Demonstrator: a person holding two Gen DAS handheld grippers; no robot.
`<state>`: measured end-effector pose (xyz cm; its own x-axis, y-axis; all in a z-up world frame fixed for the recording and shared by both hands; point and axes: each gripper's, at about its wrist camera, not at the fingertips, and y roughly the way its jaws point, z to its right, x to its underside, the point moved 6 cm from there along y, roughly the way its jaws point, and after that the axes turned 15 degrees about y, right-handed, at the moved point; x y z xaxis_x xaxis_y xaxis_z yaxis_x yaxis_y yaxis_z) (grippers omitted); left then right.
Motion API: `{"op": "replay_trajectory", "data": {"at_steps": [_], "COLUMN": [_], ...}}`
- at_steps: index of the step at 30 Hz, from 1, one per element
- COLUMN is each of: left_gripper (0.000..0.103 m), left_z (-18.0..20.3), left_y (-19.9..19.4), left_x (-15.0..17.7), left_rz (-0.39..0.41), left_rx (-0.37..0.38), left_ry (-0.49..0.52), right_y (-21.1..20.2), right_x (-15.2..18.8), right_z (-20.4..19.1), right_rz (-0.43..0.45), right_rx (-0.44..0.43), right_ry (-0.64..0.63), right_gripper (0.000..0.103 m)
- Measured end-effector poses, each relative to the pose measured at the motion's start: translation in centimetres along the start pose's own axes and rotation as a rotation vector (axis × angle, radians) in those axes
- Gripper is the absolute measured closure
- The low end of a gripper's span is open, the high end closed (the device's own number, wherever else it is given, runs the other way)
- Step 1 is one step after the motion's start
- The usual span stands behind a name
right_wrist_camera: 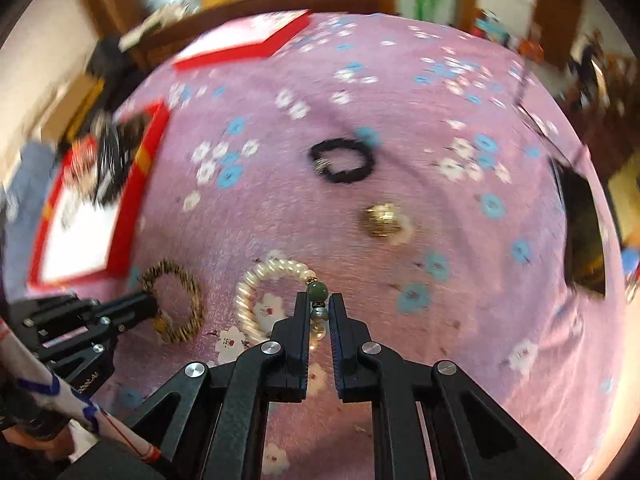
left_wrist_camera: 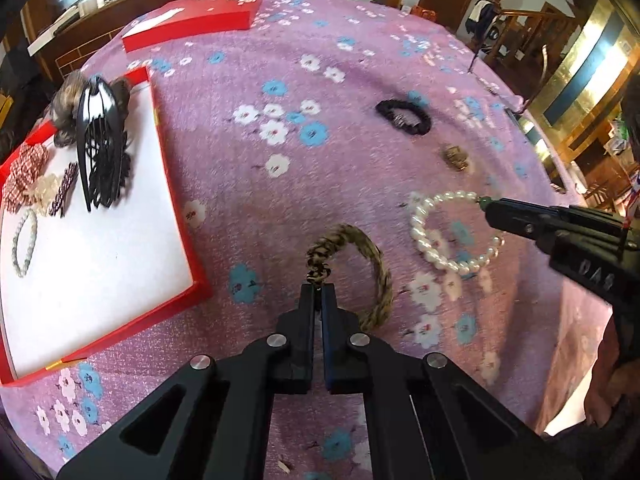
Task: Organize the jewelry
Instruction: 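Grasp the leopard-print bracelet with the left gripper while the right grasps the pearl bracelet, then carry both bracelets over the white tray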
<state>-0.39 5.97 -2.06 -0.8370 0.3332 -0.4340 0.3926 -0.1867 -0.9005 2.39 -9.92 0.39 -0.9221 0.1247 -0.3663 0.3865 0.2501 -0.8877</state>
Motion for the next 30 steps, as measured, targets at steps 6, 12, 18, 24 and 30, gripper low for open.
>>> {"op": "replay_trajectory", "data": {"at_steps": [6,12,18,24,30], "left_gripper": [0.100,0.100,0.100,0.100,0.100], "left_z": [0.4,0.8,0.5,-0.5,-1.8], "left_y": [-2.0,-3.6,-4.3,-4.8,-5.2], "left_x": [-1.6,-2.7,-2.6,-1.9,-0.9], "left_rz": [0.055,0.088,0.098,0.100,0.099], "left_rx": [0.020,0.030,0.012,-0.015,-0.038], "left_ry": [0.003,-0.001,-0.004,-0.018,-0.050], "right_y": [-3.8,-5.3,-5.3,-5.2,-5.0], "right_x": [-0.7,-1.0,-0.9,-0.6,-0.2], "right_z": [0.9,0.6,0.4,-1.1,-2.8], "right_rz": [0.066,0.105,0.096,0.092,0.075], "right_rx": [-0.126,-0.159,-0.168,-0.178,-0.190], "right_ry": [0.093,0.105,0.103,0.064,0.024], "right_gripper": [0.093,0.093,0.093,0.093,0.093]}}
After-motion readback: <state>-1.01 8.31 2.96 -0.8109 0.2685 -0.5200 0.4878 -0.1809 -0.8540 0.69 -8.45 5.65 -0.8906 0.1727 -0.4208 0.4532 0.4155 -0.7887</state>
